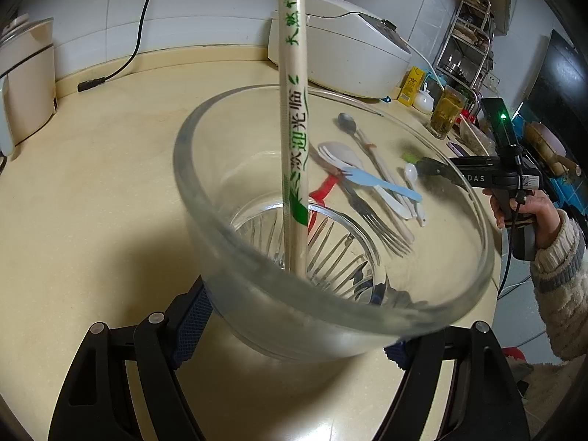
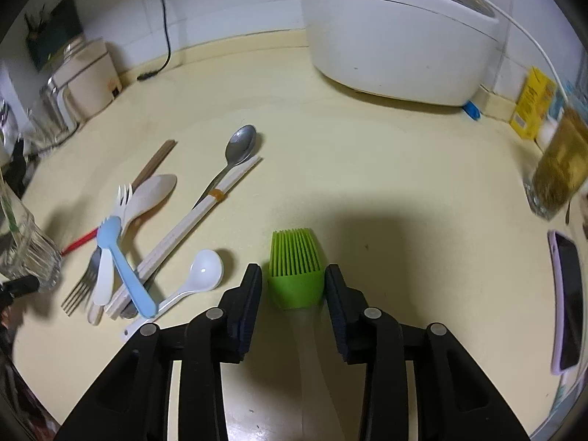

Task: Organize utensils
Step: 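Lift the green silicone brush off the counter with the right tool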

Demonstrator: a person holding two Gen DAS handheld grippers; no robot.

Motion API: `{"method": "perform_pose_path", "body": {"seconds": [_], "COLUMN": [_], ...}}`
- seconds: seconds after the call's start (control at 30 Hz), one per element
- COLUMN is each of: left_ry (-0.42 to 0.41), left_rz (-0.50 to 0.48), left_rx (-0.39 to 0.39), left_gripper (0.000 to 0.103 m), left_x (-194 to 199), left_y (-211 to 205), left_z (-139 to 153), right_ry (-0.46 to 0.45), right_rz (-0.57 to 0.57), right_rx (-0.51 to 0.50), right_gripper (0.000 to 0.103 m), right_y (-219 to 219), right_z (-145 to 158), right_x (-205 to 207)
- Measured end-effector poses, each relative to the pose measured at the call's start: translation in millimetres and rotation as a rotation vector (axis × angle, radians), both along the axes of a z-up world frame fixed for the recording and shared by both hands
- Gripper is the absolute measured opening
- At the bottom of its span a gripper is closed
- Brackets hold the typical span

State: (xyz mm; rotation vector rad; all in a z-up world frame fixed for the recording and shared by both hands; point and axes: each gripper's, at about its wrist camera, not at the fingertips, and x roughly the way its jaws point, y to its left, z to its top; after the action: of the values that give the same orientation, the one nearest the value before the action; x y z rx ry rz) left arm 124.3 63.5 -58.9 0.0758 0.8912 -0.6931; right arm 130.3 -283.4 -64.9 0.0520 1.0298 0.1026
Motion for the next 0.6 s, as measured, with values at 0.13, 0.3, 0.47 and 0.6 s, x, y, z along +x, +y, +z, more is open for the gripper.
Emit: {"method": "perform_pose_path", "body": {"seconds": [0.13, 0.3, 0.47, 0.6], "left_ry": [-0.003, -0.003, -0.003, -0.004], "left_rz": [0.000, 0.000, 0.000, 0.000], "left_rx": [0.003, 0.002, 0.002, 0.003], "left_gripper": [0.082, 0.082, 0.082, 0.082], "left_x": [0, 0, 0, -1], "left_y": [0, 0, 0, -1], "left_z": [0, 0, 0, 0], "right_ry": [0.004, 0.006, 0.003, 0.008], "right_rz": [0.032, 0.036, 0.045, 0.055], "right_rx": [-0.057, -0.048, -0.021, -0.019], "right_gripper": [0.039, 0.039, 0.039, 0.039], "right_y": [7, 6, 1, -1], "right_z": [-1, -1, -1, 0], "right_x": [11, 16, 13, 10]}}
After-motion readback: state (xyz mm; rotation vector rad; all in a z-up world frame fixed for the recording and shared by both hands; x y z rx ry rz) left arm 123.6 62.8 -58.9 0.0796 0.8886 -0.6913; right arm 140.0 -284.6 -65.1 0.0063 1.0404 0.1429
